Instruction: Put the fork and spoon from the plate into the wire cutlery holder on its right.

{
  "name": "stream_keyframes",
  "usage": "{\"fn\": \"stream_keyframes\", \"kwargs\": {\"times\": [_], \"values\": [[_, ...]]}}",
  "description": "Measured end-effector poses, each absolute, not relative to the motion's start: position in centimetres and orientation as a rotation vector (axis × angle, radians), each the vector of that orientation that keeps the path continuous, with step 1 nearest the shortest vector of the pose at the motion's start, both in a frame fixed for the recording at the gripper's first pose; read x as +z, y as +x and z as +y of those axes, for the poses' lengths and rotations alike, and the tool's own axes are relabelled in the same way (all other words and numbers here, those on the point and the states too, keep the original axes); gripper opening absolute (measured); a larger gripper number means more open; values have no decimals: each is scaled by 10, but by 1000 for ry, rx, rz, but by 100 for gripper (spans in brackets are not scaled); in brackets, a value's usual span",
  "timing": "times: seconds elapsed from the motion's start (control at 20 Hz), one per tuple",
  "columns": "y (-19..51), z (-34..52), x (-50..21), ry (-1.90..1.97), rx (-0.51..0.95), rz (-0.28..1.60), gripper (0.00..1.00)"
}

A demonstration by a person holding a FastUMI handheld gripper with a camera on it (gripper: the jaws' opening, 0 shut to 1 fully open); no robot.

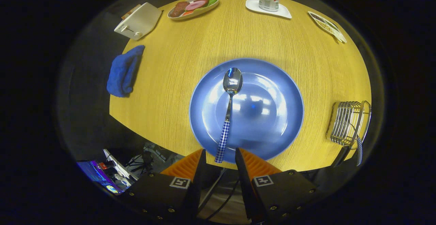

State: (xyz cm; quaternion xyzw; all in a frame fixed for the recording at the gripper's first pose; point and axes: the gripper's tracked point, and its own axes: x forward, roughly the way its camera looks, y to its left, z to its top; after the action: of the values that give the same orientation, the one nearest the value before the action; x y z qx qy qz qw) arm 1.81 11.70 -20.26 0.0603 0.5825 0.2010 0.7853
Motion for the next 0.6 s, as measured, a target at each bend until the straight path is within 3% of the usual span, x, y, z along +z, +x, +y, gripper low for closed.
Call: {"fn": "stream_keyframes", "kwargs": {"times": [0.6], "values": [[27, 129, -230, 141, 411, 1278, 53]]}}
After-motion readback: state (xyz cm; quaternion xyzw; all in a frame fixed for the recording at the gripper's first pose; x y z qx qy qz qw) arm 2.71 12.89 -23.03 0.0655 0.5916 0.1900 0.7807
